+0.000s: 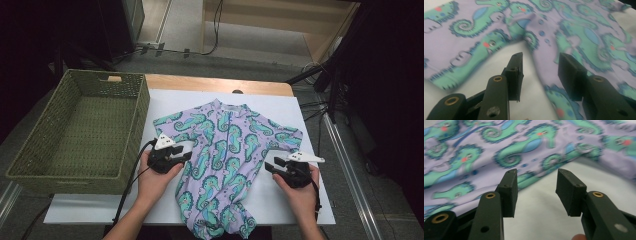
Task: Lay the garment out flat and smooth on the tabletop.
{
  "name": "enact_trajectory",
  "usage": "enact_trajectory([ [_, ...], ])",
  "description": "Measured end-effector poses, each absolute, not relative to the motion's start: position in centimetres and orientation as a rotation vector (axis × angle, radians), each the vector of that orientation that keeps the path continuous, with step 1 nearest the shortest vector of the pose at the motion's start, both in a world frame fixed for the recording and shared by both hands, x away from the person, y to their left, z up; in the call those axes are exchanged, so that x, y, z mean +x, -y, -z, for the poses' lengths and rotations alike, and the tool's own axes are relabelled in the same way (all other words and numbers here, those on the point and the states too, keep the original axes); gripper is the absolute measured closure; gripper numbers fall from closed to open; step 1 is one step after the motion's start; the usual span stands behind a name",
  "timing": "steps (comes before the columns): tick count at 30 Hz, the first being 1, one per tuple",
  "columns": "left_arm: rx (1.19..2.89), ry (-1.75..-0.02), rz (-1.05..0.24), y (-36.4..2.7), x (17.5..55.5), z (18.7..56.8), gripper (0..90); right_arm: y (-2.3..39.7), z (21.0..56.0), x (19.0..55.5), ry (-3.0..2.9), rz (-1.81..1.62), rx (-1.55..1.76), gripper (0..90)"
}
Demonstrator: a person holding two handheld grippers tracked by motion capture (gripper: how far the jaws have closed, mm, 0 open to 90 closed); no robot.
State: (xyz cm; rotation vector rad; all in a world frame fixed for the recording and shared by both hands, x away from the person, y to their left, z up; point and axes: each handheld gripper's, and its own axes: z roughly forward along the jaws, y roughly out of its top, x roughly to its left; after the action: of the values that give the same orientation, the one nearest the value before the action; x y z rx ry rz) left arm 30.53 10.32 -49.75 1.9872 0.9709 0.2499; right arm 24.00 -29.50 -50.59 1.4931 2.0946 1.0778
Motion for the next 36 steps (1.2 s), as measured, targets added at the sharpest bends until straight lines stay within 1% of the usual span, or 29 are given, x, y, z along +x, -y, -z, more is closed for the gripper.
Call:
enact_trajectory([
  [4, 2.032, -0.969, -0.231, -10.3, 28.8, 50.1, 54.3, 27.6, 51.1, 22.9, -2.126, -1.108, 1.529, 49.9],
  [8, 2.079, -0.983, -0.220, -10.1, 27.1, 50.7, 54.3, 25.2, 51.3, 22.0, -2.137, -1.122, 1.583, 43.1],
  [10, 2.100, -0.981, -0.240, -9.9, 26.4, 51.0, 54.4, 24.4, 51.4, 21.8, -2.150, -1.105, 1.587, 41.9],
  [12, 2.113, -0.998, -0.270, -9.6, 26.0, 50.9, 58.0, 23.7, 51.6, 21.7, -2.160, -1.053, 1.592, 42.8],
  [13, 2.123, -0.995, -0.275, -9.5, 25.8, 50.9, 61.3, 23.3, 51.8, 21.6, -2.159, -1.029, 1.585, 44.5],
  [14, 2.128, -0.992, -0.279, -9.4, 25.8, 50.9, 65.5, 23.2, 51.9, 21.4, -2.151, -0.997, 1.563, 49.9],
  [17, 2.132, -0.974, -0.245, -9.2, 25.6, 51.0, 82.7, 22.9, 51.8, 21.2, -2.178, -0.931, 1.474, 79.0],
  [19, 2.130, -0.963, -0.216, -9.2, 25.5, 50.9, 85.8, 22.9, 51.8, 21.2, -2.207, -0.932, 1.438, 86.6],
  [21, 2.114, -0.970, -0.171, -9.5, 25.6, 50.9, 86.3, 23.4, 51.6, 21.4, -2.206, -0.920, 1.441, 87.1],
  [23, 2.111, -0.984, -0.178, -10.0, 25.5, 50.9, 86.3, 24.6, 51.4, 21.6, -2.177, -0.936, 1.478, 87.2],
  [27, 2.099, -0.998, -0.134, -10.9, 25.7, 51.0, 86.2, 27.7, 51.6, 21.6, -2.099, -0.939, 1.556, 87.1],
  [31, 2.113, -0.980, -0.102, -10.9, 25.6, 50.8, 85.8, 28.9, 52.0, 21.7, -2.069, -0.927, 1.560, 86.4],
  [32, 2.116, -0.974, -0.098, -10.9, 25.6, 50.8, 85.0, 28.9, 52.0, 21.7, -2.067, -0.936, 1.550, 84.4],
  [35, 2.096, -0.943, -0.106, -11.2, 25.4, 50.5, 72.5, 28.4, 51.5, 21.2, -2.058, -0.952, 1.491, 71.6],
  [36, 2.081, -0.944, -0.107, -11.4, 25.3, 50.4, 69.9, 28.2, 51.2, 21.0, -2.061, -0.985, 1.469, 68.6],
])
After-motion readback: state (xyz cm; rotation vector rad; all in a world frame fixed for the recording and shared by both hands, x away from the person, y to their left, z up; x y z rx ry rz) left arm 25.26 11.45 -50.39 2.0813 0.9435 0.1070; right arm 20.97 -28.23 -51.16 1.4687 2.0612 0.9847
